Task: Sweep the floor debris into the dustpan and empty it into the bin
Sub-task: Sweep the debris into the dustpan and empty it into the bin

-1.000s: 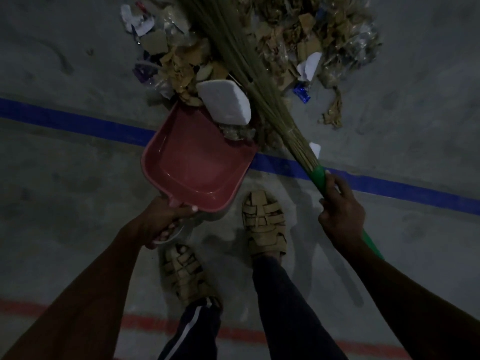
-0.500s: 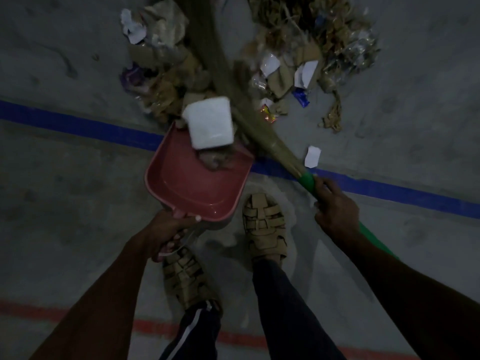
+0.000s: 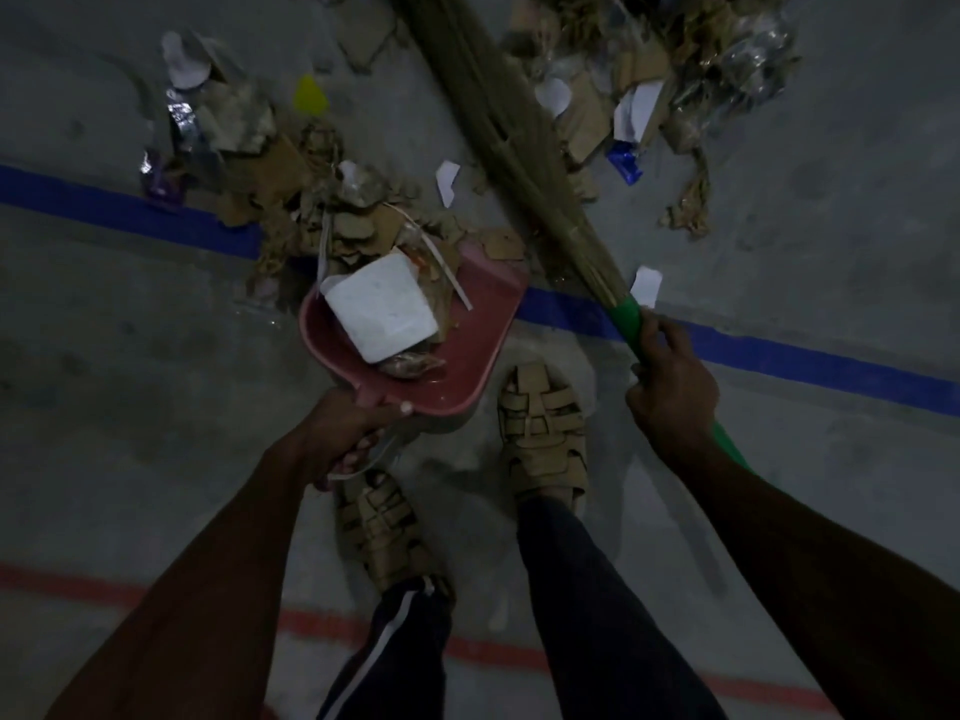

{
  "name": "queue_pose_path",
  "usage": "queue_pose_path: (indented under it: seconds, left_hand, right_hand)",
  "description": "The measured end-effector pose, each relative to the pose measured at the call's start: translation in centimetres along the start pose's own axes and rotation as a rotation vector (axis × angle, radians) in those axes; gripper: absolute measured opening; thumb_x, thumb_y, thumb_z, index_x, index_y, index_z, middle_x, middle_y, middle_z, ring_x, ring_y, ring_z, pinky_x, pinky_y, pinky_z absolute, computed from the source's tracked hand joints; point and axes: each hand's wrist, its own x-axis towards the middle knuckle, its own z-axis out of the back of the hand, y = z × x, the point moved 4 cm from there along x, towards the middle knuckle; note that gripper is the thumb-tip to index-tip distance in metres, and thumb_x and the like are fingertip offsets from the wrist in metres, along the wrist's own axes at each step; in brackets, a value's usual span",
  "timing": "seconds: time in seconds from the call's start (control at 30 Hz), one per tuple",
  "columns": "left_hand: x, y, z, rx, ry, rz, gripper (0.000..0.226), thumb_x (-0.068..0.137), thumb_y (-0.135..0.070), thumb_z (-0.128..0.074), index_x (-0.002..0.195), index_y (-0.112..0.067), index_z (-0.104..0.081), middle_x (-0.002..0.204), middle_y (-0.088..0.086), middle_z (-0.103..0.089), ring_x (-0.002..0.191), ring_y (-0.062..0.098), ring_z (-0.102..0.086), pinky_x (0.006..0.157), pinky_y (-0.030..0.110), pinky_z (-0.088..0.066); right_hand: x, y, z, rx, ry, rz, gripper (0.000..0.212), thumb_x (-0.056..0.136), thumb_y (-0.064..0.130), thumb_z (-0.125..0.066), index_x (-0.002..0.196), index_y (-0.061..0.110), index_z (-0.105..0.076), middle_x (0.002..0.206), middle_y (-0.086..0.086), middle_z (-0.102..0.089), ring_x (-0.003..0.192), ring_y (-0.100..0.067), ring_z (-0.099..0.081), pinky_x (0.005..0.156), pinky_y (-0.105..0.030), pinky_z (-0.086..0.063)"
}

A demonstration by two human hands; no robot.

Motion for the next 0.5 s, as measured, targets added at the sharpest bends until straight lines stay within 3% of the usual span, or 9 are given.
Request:
queue_pose_path:
  seconds: [0.23,0.37,0.5]
  left_hand:
    - [-0.2,-0.8,-0.2,-0.017,0.01,-0.026,0.045,0.082,-0.033,-0.083,0.06,-0.007,-0.054,0.047,0.009,-0.043,0.033,0.015,-0.034,0.039,0.018,-0.027]
    - [-0.8,-0.7,-0.5,-0.036,0.012,-0.057,0.041,0.083,-0.031,-0.082,0.064,-0.006,-0.057,0.047,0.009,-0.043,0.034,0.014,-0.034,0.04,0.018,-0.027]
    - [-1.7,-0.9,-0.5,-0.035,0.006,-0.084,0.047,0.085,-0.032,-0.082,0.053,-0.013,-0.052,0.046,0.007,-0.042,0.034,0.016,-0.033,0.04,0.018,-0.028]
  right_hand:
    - [-3.5,1.5,-1.9,-0.057,0.246,0.145,0.073,0.067,0.004,-0.069,0.137,0.017,-0.051,0.138,-0.002,-0.049,0.081,-0.027,-0.064,0.054,-0.023,-0.035]
    - [-5.9,1.8,-1.8,-0.01,0.248,0.13,0.077,0.062,0.0,-0.073,0.135,0.014,-0.054,0.136,-0.003,-0.053,0.077,-0.027,-0.066,0.051,-0.022,-0.038]
    - [-6.9,2.4,-1.0,0.005,0.211,0.124,0.078,0.062,-0.004,-0.074,0.135,0.016,-0.054,0.135,-0.001,-0.054,0.078,-0.026,-0.066,0.05,-0.022,-0.038]
